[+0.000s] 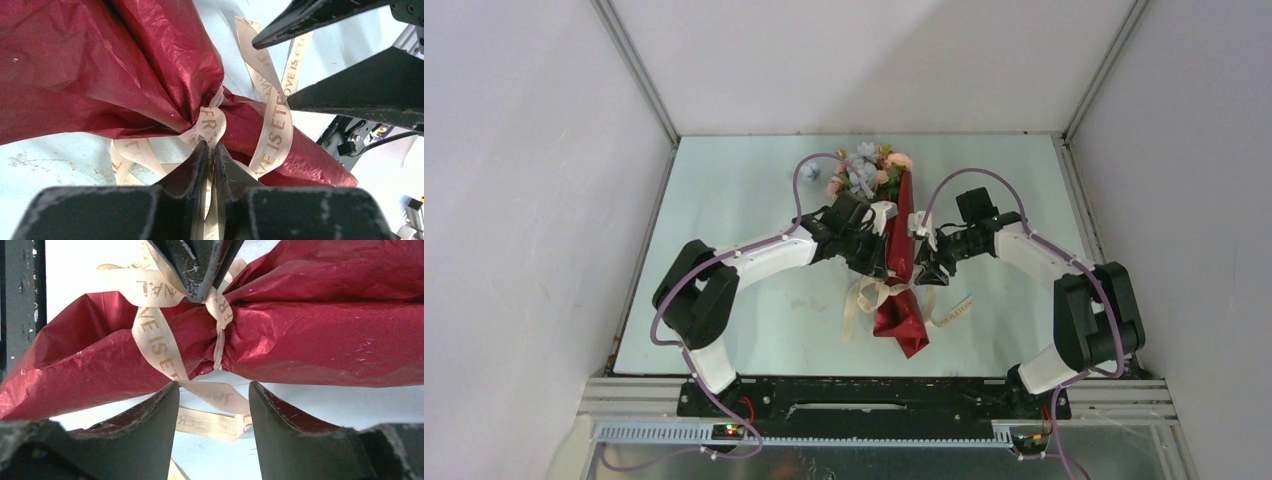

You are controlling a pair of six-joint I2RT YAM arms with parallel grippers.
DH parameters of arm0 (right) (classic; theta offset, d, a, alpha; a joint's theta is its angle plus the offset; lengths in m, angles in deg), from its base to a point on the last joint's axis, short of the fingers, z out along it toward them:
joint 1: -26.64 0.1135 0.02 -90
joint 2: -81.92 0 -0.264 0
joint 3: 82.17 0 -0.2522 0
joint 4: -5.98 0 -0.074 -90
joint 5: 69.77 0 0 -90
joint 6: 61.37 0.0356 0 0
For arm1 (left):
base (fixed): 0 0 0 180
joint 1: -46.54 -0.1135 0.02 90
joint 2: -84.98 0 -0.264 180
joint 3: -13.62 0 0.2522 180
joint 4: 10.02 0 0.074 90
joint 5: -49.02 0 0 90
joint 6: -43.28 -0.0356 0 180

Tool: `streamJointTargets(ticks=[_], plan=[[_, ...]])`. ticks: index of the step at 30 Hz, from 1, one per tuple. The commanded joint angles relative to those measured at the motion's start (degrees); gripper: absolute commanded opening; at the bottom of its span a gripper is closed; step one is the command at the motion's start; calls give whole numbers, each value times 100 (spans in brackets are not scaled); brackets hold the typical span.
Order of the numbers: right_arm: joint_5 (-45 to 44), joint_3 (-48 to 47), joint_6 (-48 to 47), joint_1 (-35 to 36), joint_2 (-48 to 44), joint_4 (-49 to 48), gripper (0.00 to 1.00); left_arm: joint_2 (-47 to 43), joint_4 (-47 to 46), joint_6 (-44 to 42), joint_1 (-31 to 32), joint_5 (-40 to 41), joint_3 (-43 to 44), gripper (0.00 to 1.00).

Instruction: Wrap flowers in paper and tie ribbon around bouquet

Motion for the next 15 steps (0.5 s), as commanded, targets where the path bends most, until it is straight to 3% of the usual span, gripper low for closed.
streamJointTargets(ticks=[1,7,15], plan=[[254,-493,-412,-69,321,459,56,-2,-213,25,-28,-220,137,13],[107,-833,-817,-54,634,1298,56,-36,-347,75,-25,-249,138,1],[75,-1081,-992,15,1066,1743,56,-103,-579,166,-24,-360,39,0]])
